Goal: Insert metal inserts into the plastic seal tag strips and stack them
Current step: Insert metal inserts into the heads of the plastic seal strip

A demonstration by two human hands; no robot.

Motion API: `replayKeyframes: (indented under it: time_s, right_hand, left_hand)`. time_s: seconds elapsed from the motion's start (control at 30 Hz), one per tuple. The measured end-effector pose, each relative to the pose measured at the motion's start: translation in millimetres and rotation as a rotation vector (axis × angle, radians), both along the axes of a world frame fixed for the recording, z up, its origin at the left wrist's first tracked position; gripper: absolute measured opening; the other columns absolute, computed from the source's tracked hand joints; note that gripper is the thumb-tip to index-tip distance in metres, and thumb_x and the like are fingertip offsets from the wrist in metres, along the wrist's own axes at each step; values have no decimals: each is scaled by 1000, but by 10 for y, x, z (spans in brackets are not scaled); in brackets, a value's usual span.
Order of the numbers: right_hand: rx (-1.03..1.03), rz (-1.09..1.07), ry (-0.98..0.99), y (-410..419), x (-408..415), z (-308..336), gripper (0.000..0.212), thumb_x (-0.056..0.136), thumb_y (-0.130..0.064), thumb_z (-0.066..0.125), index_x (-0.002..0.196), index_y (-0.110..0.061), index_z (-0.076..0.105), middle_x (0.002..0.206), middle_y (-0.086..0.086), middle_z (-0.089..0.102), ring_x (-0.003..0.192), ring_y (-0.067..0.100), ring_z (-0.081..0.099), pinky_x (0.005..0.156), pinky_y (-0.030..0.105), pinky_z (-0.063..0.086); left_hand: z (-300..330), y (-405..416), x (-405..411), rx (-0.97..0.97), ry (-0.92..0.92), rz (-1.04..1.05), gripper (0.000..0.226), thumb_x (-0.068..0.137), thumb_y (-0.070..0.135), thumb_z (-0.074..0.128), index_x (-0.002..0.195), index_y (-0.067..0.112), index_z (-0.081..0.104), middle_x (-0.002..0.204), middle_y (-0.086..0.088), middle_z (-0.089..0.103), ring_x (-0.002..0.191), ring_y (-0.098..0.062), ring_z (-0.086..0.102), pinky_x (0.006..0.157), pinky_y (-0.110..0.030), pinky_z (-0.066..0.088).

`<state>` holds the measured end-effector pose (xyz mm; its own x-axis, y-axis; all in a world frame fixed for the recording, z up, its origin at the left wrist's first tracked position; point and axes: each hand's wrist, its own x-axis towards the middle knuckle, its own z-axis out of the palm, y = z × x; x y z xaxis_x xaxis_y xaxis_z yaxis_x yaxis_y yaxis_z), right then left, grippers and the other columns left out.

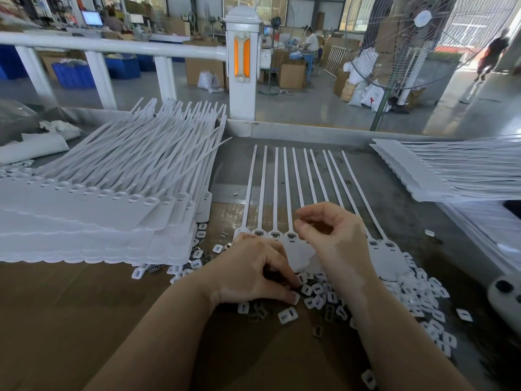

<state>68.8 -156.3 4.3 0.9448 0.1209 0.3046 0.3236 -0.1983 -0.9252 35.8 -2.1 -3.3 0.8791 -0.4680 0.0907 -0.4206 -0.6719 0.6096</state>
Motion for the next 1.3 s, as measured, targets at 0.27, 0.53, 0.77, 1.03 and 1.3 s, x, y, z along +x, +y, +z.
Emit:
replayKeyframes:
  time_s: [0.27,0.53,0.77,1.03,1.3]
  right_hand:
    - [11,0,-5,-4,7,-3,16,80,-3,69,81,-18,68,71,-4,68,68,5,64,64,12,49]
    - [-12,46,-23,-5,2,7,15,81,-2,68,84,-17,69,75,-4,69,69,4,64,65,11,49]
    - [-62,171,-60,39,-31,-2,14,82,-4,67,91,-14,71,80,-7,70,76,0,64,69,9,47]
    - [-114,211,-99,61,-33,-34,16,83,-9,67,92,-21,71,81,-10,70,80,1,64,73,12,49]
    - [-85,204,-99,52,-33,-40,12,82,-8,68,88,-18,72,75,-10,69,74,0,63,68,10,47]
  left_hand:
    - [22,21,0,-149,79,-23,6,72,25,77,76,26,72,83,14,60,84,1,53,85,-20,37]
    - [3,153,37,-919,92,438,21,62,18,74,82,11,69,72,3,69,69,-6,64,65,-15,50]
    - [-26,137,68,-1065,220,518,25,60,16,70,83,6,70,72,-5,71,66,-12,66,64,-19,54]
    - [-5,127,50,-978,264,493,9,77,9,68,86,8,70,78,-10,73,69,-17,69,64,-21,55]
    - [38,99,17,-981,300,457,7,79,5,66,83,9,71,80,-12,73,70,-18,70,60,-19,53]
